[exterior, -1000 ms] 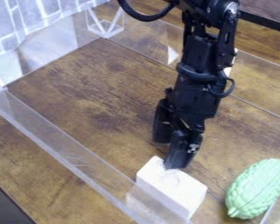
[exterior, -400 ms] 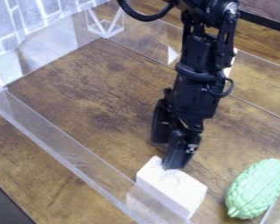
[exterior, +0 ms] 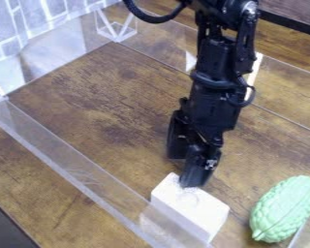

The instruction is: Remove the white object from inside the blue tray and put it on the table

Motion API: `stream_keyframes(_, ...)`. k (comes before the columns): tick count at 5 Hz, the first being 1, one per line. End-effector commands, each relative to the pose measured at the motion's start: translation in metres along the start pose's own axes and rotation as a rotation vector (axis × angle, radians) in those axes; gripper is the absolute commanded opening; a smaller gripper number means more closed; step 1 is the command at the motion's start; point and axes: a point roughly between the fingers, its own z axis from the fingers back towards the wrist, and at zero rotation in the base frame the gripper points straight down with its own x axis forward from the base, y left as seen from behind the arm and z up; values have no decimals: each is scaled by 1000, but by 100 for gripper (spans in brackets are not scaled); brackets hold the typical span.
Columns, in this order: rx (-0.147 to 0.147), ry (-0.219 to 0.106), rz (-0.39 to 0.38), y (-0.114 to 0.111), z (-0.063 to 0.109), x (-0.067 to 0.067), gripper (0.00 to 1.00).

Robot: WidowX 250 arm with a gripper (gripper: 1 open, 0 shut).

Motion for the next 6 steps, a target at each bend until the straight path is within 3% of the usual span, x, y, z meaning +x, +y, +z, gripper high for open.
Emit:
stream_keyframes(1,-32,85,-76,-23,-25,-9,100)
stream_keyframes(5,-59,139,-176,-51,-35,-15,100)
stream_keyframes(6,-45,171,-221,-46,-30,-6,100)
